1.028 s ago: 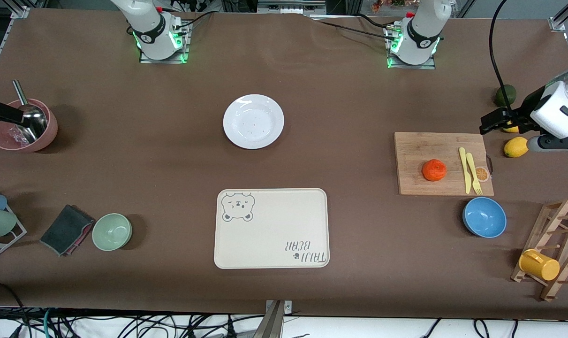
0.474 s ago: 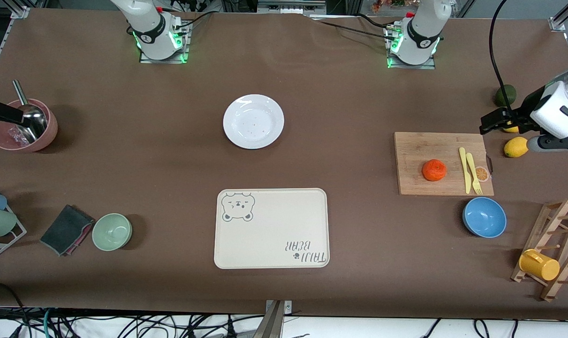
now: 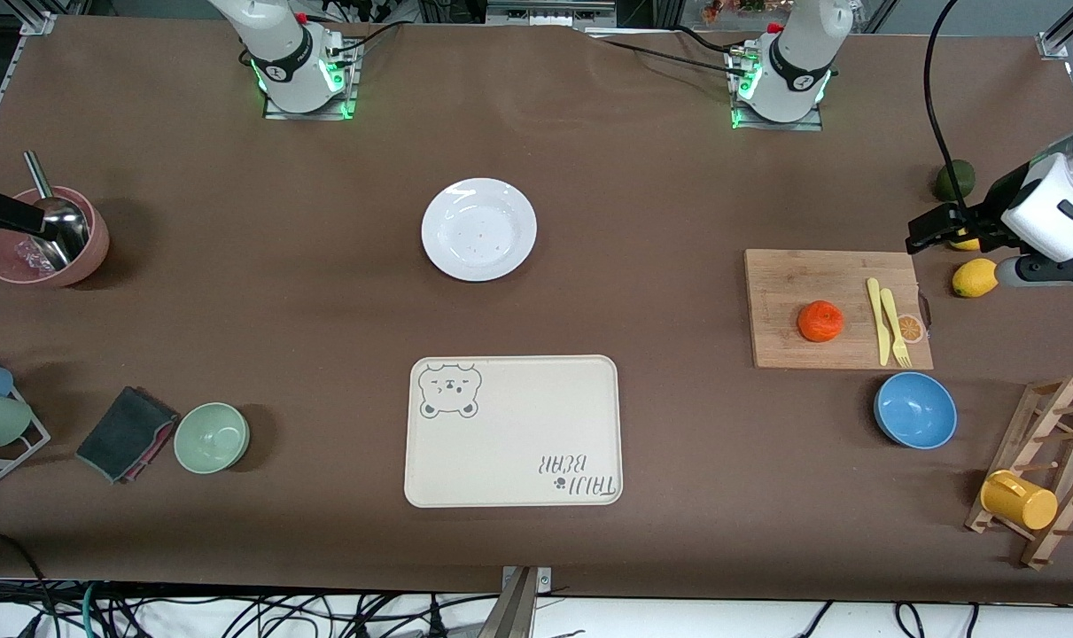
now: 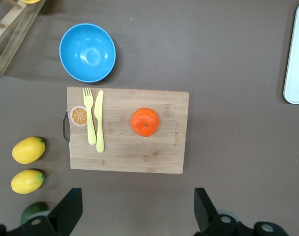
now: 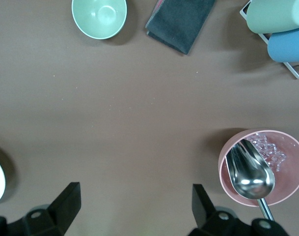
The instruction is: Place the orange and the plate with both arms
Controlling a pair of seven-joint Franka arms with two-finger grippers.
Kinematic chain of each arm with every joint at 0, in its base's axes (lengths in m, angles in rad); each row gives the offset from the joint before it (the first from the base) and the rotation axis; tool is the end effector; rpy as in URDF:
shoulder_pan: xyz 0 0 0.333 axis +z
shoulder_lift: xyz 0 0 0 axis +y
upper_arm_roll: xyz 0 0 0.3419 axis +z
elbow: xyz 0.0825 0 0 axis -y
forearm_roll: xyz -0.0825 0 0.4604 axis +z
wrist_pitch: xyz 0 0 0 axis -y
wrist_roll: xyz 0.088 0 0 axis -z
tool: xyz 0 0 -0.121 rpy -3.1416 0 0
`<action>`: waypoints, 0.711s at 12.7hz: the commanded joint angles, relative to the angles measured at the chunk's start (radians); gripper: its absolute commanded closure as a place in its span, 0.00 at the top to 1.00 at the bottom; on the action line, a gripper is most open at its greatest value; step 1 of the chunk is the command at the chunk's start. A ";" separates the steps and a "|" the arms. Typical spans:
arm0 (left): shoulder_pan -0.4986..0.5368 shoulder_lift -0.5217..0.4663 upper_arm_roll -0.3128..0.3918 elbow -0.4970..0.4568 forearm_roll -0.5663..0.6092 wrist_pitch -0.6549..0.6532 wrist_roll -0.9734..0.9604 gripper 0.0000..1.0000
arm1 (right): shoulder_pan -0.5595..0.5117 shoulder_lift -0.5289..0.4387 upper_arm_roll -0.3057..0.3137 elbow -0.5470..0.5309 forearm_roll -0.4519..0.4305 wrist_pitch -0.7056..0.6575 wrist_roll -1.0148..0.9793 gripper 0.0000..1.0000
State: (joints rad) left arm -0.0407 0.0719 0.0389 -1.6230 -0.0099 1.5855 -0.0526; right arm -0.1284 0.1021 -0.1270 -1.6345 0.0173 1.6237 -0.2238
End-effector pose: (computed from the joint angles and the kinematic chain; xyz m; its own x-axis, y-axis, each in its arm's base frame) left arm 0.6482 -0.0031 0.5631 0.9927 0.0511 -0.1093 0.0516 -0.9987 0.0013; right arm 0.6382 -0.1613 0.5405 0.9936 -0.0318 -0.1081 -0.0351 -0.9990 -0.0289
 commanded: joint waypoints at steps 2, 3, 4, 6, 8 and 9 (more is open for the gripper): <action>-0.002 0.011 0.002 0.031 -0.004 -0.024 0.017 1.00 | -0.005 -0.001 0.001 0.010 0.009 -0.002 -0.006 1.00; -0.004 0.014 0.004 0.031 -0.004 -0.024 0.016 1.00 | -0.005 -0.001 0.001 0.010 0.009 -0.002 -0.006 1.00; -0.004 0.032 0.004 0.032 -0.004 -0.022 0.016 1.00 | -0.005 -0.001 0.001 0.010 0.009 -0.002 -0.006 1.00; -0.004 0.049 0.004 0.034 -0.004 -0.015 0.004 1.00 | -0.005 -0.001 0.001 0.010 0.009 -0.002 -0.006 1.00; 0.007 0.153 0.004 0.037 -0.008 0.028 0.005 1.00 | -0.005 -0.001 0.001 0.010 0.009 -0.002 -0.006 1.00; 0.010 0.252 0.007 0.037 -0.027 0.072 0.010 1.00 | -0.005 -0.001 0.001 0.010 0.009 -0.002 -0.006 1.00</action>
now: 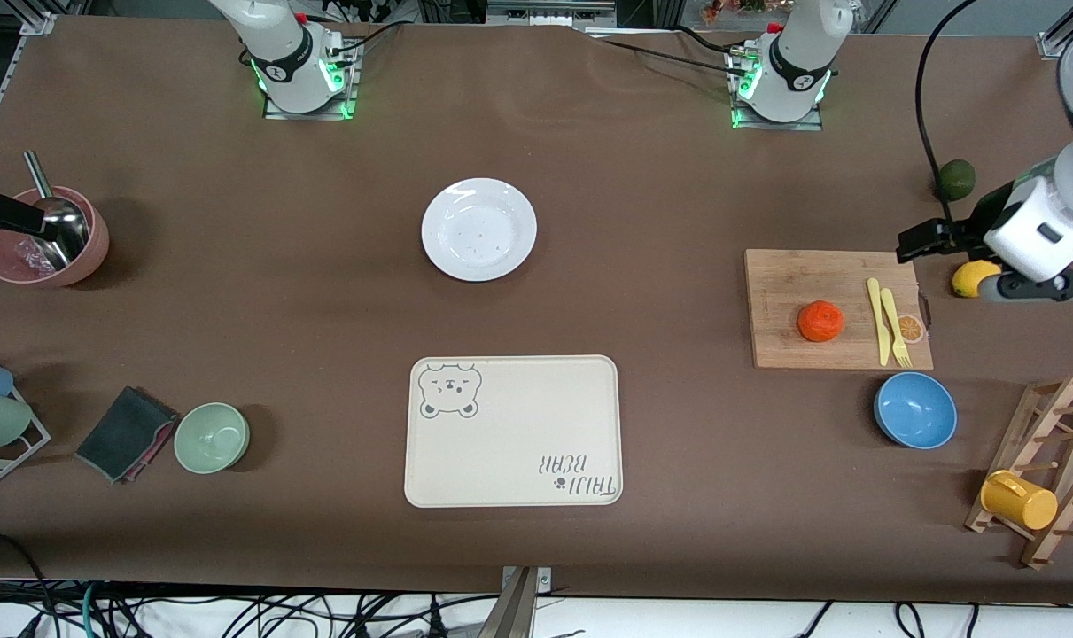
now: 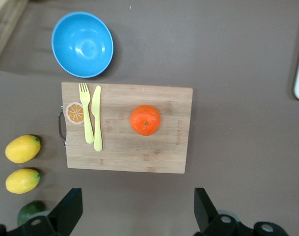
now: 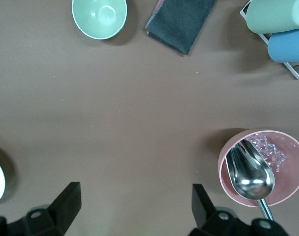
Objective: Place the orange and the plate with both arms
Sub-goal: 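Reach the left gripper down to the orange on the cutting board and grasp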
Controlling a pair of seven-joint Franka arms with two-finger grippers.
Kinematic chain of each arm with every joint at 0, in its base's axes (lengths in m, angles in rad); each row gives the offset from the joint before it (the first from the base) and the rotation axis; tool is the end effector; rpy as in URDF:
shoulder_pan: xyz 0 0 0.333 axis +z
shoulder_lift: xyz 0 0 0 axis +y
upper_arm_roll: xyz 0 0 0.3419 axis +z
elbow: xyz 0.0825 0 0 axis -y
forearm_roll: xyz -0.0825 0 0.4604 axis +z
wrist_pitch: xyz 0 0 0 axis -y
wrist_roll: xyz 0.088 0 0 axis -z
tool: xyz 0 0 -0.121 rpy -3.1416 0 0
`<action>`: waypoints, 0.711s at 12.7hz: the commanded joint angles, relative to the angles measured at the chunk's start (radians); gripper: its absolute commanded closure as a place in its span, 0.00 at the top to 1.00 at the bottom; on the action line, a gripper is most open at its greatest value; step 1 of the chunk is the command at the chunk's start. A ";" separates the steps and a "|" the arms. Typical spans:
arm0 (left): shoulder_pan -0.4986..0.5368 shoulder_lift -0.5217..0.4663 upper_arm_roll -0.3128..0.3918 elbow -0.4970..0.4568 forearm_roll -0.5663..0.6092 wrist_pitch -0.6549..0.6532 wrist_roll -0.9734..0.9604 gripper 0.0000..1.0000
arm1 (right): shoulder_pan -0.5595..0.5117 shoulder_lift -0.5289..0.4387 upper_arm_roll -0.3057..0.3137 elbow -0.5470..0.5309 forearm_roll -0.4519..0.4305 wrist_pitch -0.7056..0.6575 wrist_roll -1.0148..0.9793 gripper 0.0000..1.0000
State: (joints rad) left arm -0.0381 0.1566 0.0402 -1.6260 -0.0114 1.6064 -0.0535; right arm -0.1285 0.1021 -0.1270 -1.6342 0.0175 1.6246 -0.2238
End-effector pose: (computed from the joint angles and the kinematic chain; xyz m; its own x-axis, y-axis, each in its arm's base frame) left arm 0.6677 -0.0014 0.5072 0.9829 0.0566 -0.1752 0.0566 -0.9984 -0.0045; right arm 0.6383 -0.1614 0.5407 0.9938 -0.0319 -0.1069 -0.0352 -0.9990 -0.0288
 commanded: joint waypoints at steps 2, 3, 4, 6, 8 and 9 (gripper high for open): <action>-0.002 0.248 0.003 0.052 0.005 0.075 0.007 1.00 | -0.003 -0.002 0.003 0.010 0.009 -0.003 -0.005 1.00; 0.006 0.262 0.001 0.034 0.030 0.090 0.020 1.00 | -0.003 -0.002 0.003 0.010 0.009 -0.003 -0.006 1.00; 0.007 0.261 0.003 -0.025 0.031 0.146 0.021 1.00 | -0.003 -0.004 0.003 0.010 0.009 -0.006 -0.006 1.00; 0.010 0.212 0.003 -0.201 0.043 0.339 0.021 1.00 | -0.003 -0.005 0.003 0.011 0.009 -0.009 -0.008 1.00; 0.012 0.176 0.003 -0.329 0.045 0.485 0.020 1.00 | -0.003 -0.007 0.003 0.011 0.009 -0.011 -0.009 1.00; 0.012 0.176 0.001 -0.368 0.045 0.542 0.020 1.00 | -0.003 -0.008 0.003 0.013 0.009 -0.011 -0.009 1.00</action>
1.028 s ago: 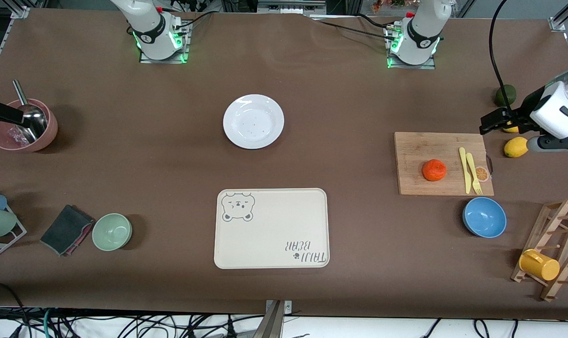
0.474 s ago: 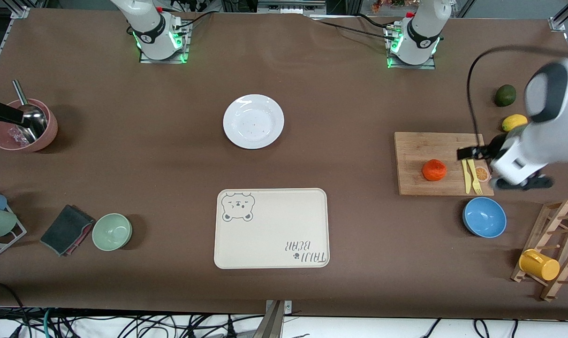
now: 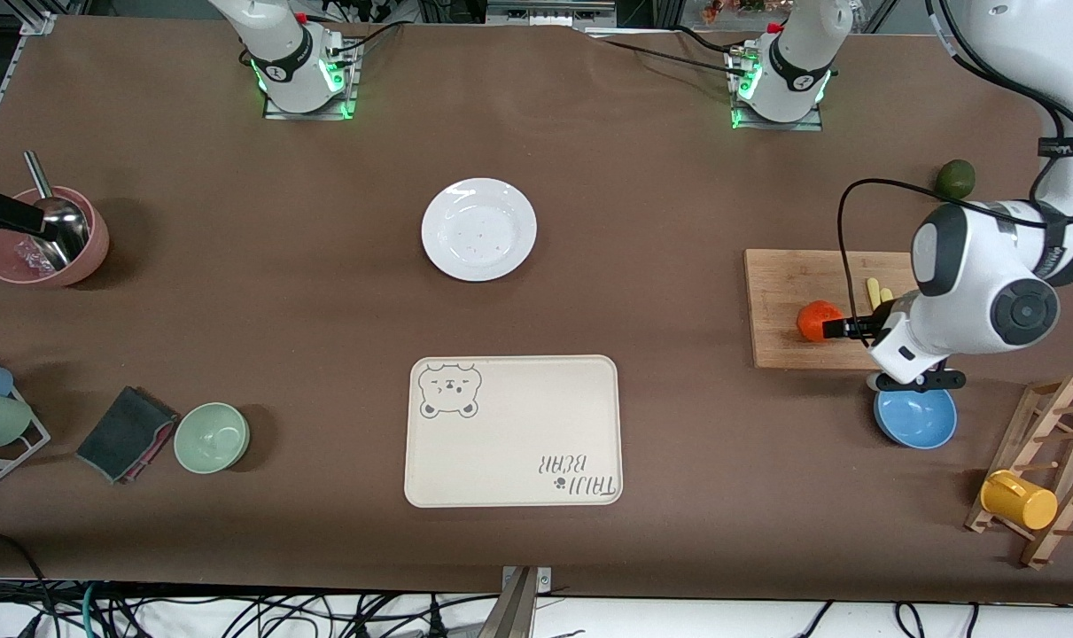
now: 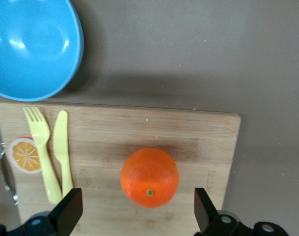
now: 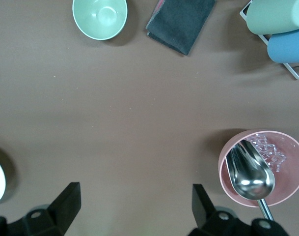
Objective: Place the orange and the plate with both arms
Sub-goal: 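Reach the left gripper down to the orange on the cutting board and grasp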
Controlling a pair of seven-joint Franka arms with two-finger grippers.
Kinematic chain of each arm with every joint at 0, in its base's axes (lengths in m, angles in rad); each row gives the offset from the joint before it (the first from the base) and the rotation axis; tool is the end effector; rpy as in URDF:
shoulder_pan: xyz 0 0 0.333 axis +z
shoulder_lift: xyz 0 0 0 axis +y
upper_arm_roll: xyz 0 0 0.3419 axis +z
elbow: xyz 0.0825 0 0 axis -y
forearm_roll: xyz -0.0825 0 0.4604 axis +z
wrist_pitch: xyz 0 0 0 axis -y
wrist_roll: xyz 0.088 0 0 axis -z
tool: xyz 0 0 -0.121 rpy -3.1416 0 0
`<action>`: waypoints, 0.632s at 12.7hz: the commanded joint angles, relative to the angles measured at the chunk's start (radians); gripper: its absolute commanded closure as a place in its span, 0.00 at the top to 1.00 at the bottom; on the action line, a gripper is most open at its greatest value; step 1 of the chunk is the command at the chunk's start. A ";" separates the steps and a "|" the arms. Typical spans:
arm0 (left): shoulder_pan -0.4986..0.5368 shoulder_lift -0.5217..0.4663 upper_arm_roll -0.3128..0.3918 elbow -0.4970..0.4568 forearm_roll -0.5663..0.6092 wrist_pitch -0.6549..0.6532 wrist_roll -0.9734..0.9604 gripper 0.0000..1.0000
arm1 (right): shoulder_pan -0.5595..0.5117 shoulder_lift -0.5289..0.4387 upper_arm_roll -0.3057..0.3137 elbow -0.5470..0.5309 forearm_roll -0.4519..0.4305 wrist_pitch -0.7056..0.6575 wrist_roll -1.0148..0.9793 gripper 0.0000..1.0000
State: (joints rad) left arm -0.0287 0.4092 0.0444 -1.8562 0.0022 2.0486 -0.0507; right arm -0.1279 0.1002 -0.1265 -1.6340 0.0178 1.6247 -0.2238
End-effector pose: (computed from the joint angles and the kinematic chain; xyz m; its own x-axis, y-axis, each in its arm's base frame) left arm 0.6781 0.0099 0.2457 0.9748 0.0652 -0.2135 0.0601 -0.9977 -0.0302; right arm 0.6382 -0.1607 0.5420 0.9940 -0.0309 -0.1047 -0.0341 -0.9990 -0.0289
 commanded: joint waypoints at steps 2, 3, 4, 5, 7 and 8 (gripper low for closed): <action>0.003 -0.076 -0.003 -0.237 0.032 0.247 0.015 1.00 | -0.004 -0.007 0.002 0.013 0.008 -0.013 -0.009 1.00; 0.004 -0.076 -0.003 -0.280 0.032 0.318 0.015 1.00 | -0.004 -0.007 0.001 0.013 0.008 -0.011 -0.009 1.00; 0.004 -0.073 -0.003 -0.312 0.032 0.376 0.008 1.00 | -0.004 -0.007 0.002 0.013 0.008 -0.011 -0.011 1.00; 0.004 -0.067 -0.003 -0.333 0.032 0.410 0.005 1.00 | -0.004 -0.007 0.002 0.013 0.008 -0.008 -0.009 1.00; 0.004 -0.061 -0.003 -0.363 0.027 0.455 0.003 1.00 | -0.006 -0.004 0.001 0.013 0.008 -0.002 -0.009 1.00; 0.003 -0.050 -0.003 -0.362 0.025 0.455 0.003 1.00 | -0.004 -0.004 0.001 0.013 0.008 0.000 -0.009 1.00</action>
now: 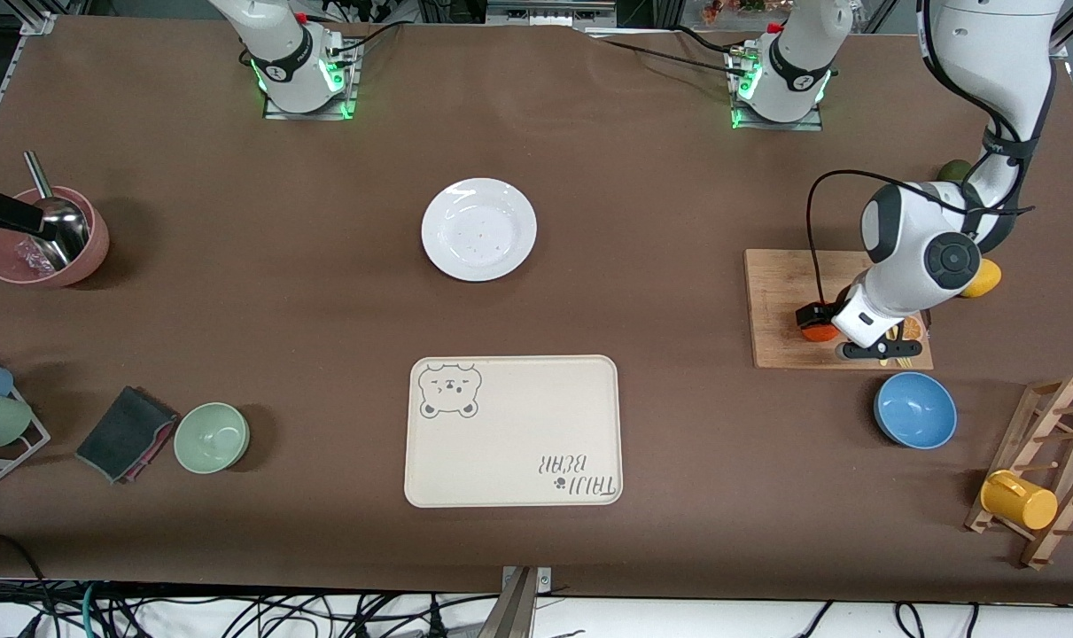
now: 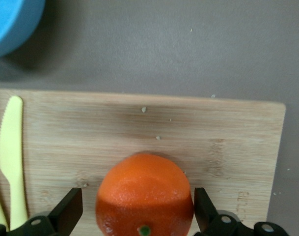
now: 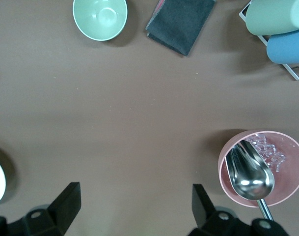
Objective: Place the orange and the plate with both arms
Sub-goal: 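Reach the left gripper down to the orange on the cutting board and grasp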
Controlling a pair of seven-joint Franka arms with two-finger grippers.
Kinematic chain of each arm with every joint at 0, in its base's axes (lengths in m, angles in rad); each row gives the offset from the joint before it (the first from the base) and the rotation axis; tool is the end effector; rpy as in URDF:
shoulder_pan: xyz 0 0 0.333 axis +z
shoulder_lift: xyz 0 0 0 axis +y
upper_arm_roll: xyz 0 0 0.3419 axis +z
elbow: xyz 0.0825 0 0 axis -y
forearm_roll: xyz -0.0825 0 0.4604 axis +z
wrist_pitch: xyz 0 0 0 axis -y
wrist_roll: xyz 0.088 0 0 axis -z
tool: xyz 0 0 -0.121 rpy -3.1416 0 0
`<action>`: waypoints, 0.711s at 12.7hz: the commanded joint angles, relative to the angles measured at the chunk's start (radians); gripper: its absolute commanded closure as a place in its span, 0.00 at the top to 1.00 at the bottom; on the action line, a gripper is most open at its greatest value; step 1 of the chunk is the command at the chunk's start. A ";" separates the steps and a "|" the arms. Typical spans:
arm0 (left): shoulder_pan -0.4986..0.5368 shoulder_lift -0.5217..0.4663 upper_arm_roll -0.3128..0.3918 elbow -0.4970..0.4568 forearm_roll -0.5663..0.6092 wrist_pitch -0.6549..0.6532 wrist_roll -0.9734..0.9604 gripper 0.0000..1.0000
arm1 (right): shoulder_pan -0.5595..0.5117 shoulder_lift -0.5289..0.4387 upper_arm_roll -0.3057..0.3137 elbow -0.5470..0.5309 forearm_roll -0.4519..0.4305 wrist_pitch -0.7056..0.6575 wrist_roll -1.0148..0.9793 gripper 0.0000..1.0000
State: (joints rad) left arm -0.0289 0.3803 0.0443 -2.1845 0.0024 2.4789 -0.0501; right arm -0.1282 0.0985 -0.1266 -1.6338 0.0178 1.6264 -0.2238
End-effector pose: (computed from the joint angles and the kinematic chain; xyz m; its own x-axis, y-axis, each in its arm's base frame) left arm 0.6010 0.0104 0.1510 0.9945 0.0618 -0.0845 0.0601 -0.9979 -0.0220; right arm 0.6380 -0.1609 0.5434 0.9944 -0.0314 -0.1012 -0.0344 -0.9990 -0.0283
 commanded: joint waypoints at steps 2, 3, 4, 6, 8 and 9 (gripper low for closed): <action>0.000 -0.008 -0.003 -0.032 0.021 0.025 -0.004 0.79 | -0.004 0.000 0.001 0.012 0.008 -0.002 -0.009 1.00; 0.000 -0.005 -0.003 -0.032 0.019 0.022 -0.010 0.44 | -0.005 0.000 0.002 0.012 0.008 -0.003 -0.009 1.00; -0.002 -0.005 -0.003 -0.025 0.019 0.012 -0.010 0.14 | -0.004 0.000 0.001 0.012 0.008 -0.003 -0.009 1.00; -0.014 -0.014 -0.015 0.020 0.019 -0.049 -0.020 0.00 | -0.004 0.000 0.001 0.012 0.008 -0.005 -0.009 1.00; -0.016 -0.009 -0.088 0.121 -0.017 -0.180 -0.118 0.00 | -0.004 0.000 0.001 0.011 0.008 -0.005 -0.011 1.00; -0.019 -0.006 -0.139 0.174 -0.033 -0.231 -0.195 0.00 | -0.004 0.000 0.001 0.011 0.008 -0.005 -0.011 1.00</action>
State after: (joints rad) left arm -0.0337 0.3797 -0.0272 -2.1100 -0.0076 2.3576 -0.1363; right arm -0.1281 0.0986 -0.1265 -1.6338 0.0178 1.6278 -0.2239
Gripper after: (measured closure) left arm 0.251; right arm 0.000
